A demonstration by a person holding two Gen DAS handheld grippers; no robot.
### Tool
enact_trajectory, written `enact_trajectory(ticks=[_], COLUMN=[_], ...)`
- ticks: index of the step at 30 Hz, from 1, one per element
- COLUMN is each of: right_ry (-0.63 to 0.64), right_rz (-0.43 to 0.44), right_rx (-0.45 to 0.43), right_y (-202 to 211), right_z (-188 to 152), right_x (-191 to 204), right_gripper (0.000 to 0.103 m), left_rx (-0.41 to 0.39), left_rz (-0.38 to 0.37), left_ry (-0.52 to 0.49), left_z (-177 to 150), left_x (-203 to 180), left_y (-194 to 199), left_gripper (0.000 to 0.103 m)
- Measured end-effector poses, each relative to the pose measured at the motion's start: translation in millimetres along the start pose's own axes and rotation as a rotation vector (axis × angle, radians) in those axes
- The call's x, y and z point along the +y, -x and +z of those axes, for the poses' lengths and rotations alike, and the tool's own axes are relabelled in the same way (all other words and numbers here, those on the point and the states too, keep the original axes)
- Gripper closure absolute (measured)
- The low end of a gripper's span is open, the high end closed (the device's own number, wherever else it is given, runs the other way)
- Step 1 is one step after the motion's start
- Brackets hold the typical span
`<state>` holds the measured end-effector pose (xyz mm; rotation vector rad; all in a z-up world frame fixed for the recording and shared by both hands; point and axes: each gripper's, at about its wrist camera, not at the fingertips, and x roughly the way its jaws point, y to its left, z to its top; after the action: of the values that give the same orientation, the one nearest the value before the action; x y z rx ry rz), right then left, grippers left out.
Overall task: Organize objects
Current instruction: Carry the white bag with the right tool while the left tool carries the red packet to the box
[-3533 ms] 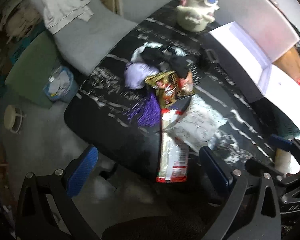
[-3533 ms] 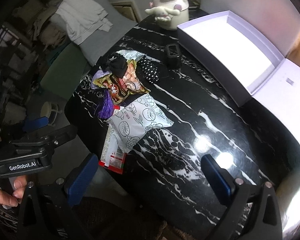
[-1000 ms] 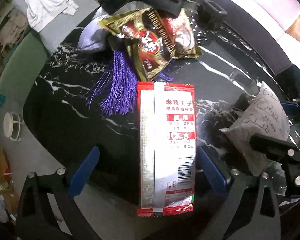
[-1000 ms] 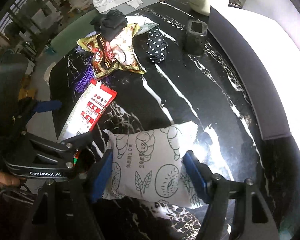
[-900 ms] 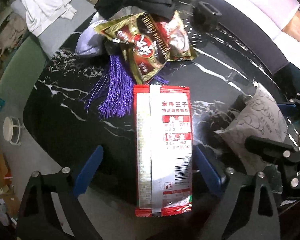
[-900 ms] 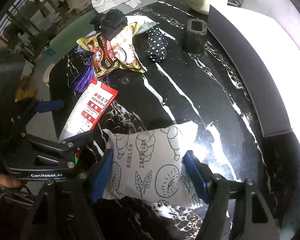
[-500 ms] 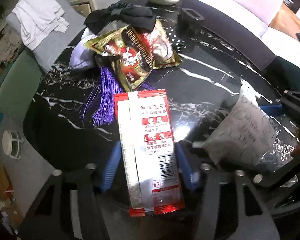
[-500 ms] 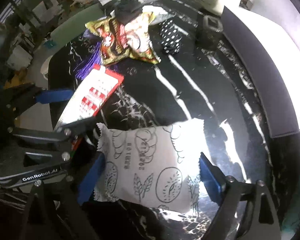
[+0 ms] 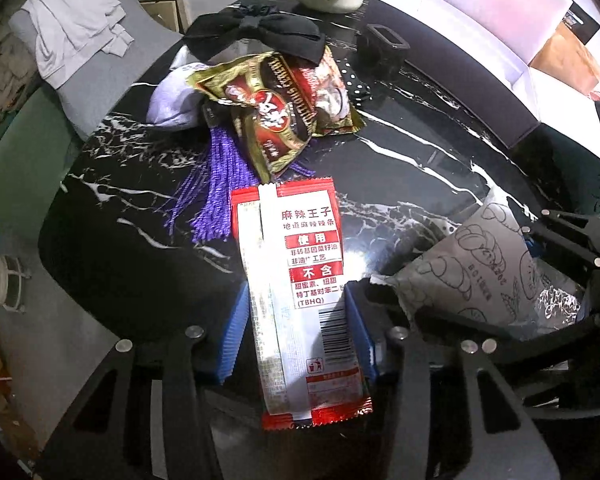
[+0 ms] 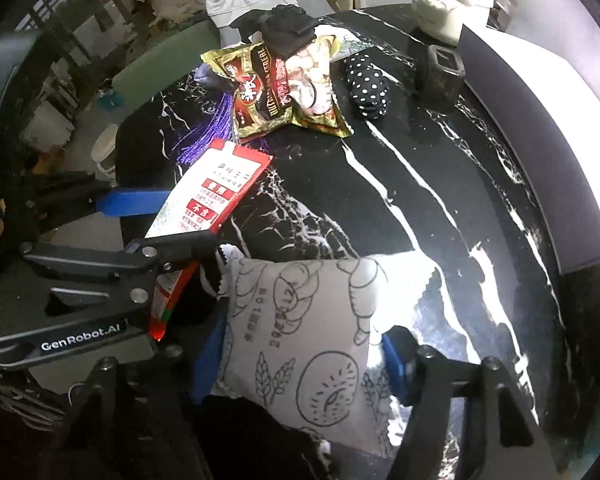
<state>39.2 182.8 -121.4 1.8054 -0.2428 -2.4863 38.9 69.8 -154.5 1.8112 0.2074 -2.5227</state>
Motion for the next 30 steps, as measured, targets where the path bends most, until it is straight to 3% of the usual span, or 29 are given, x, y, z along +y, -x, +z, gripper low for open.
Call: enact_trajectory(ticks=[11, 21, 30], right_ry=[-0.063, -0.093, -0.155], right_rz=[0.045, 0.037, 0.014], right_rx=[0.014, -0.074, -0.145], right_y=[8.8, 62.0, 108.0], right_z=[-4.4, -0.5, 5.6], right_x=[3.4, -1.1, -3.1], right_gripper=[0.041, 0.041, 0.041], left_rx=[-0.01, -0.067, -0.118], left_rz=[0.023, 0.035, -0.005], left_ry=[-0.037, -0.095, -0.186], left_z=[-3.2, 11.7, 36.8], left_x=[4.4, -3.5, -12.8], left_y=[33.6, 89.8, 133.8], left_gripper=[0.057, 0.057, 0.057])
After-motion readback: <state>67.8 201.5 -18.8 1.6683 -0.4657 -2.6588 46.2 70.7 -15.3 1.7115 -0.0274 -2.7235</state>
